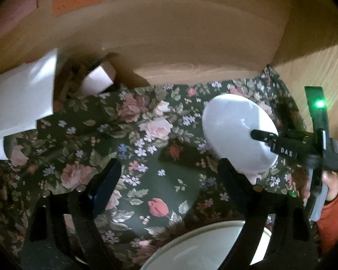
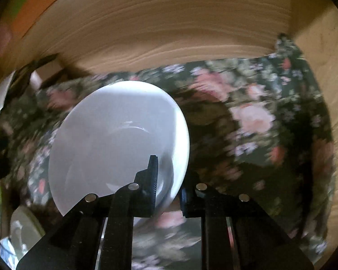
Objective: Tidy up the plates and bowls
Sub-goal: 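Close both grippers on the white bowl rim, then lift the white bowl with both grippers and carry it over the nested bowls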
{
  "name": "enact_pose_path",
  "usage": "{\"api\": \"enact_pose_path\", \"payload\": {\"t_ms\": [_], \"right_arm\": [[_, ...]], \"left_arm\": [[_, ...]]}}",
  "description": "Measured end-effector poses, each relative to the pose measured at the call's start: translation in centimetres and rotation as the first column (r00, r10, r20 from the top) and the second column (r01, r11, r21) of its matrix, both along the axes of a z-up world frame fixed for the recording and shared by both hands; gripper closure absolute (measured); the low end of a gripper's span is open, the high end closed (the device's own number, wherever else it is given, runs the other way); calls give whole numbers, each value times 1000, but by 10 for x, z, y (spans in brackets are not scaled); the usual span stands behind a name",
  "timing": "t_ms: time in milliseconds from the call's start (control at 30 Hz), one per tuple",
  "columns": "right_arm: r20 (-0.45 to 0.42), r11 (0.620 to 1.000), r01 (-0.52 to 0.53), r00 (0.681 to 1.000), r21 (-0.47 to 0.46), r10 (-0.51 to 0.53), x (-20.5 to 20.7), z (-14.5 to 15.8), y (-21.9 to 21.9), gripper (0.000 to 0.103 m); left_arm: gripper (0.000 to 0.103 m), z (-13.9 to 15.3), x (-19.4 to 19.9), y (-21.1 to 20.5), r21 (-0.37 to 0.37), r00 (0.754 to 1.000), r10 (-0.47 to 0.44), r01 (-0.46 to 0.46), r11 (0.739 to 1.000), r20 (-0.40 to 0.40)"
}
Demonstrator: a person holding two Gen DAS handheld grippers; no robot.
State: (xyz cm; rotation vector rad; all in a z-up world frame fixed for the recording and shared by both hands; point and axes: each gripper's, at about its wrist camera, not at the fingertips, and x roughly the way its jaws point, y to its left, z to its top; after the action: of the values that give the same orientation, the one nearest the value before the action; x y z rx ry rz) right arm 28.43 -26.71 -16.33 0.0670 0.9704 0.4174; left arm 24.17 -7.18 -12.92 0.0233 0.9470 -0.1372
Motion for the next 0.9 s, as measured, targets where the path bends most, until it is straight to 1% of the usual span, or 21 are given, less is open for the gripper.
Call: {"api": "enact_pose_path", "payload": {"t_ms": [100, 133, 167, 200, 300, 333, 433, 500, 567, 633, 667, 700, 767, 900], "right_arm": [[-16, 999, -42, 999, 18, 42, -10, -2, 9, 88], [-20, 998, -55, 998, 18, 55, -14, -2, 13, 87], [-23, 998, -66, 998, 17, 67, -15, -2, 13, 85], [-21, 997, -70, 997, 13, 70, -16, -2, 13, 85], [-5, 998, -55, 998, 21, 56, -12, -2, 8, 83], [-5, 998, -50, 999, 31, 51, -13, -2, 5, 82], [-4, 997, -45, 999, 56, 46, -11, -2, 1, 81], [6, 997, -48, 999, 59, 48, -10, -1, 3, 81], [16, 997, -58, 998, 56, 57, -11, 0, 5, 81], [31, 997, -63, 998, 45, 62, -14, 1, 8, 83], [38, 997, -63, 997, 40, 61, -16, 1, 8, 83], [42, 997, -63, 997, 38, 61, -17, 1, 9, 83], [44, 997, -60, 997, 40, 58, -17, 2, 9, 84], [37, 997, -53, 998, 59, 51, -17, 4, 8, 84]], "left_arm": [[27, -10, 5, -5, 0, 999, -9, 9, 1000, -53], [28, -14, 8, -7, 1, 997, -10, 10, 1000, -71], [32, -16, 10, -8, 6, 997, -11, 11, 1000, -82], [36, -20, 12, -10, 17, 995, -11, 13, 1000, -94], [41, -29, 17, -15, 38, 992, -12, 17, 999, -125], [41, -31, 19, -16, 34, 991, -13, 18, 999, -134], [48, -32, 21, -20, 29, 989, -24, 28, 999, -144], [56, -33, 22, -25, 27, 987, -40, 44, 999, -153], [62, -36, 24, -30, 28, 984, -57, 62, 998, -167], [68, -39, 27, -35, 29, 981, -72, 79, 996, -180], [71, -41, 28, -39, 31, 979, -81, 88, 996, -187], [77, -43, 29, -41, 31, 977, -88, 96, 995, -195], [84, -46, 31, -47, 30, 973, -103, 111, 993, -205], [85, -46, 30, -47, 38, 976, -85, 95, 995, -203]]}}
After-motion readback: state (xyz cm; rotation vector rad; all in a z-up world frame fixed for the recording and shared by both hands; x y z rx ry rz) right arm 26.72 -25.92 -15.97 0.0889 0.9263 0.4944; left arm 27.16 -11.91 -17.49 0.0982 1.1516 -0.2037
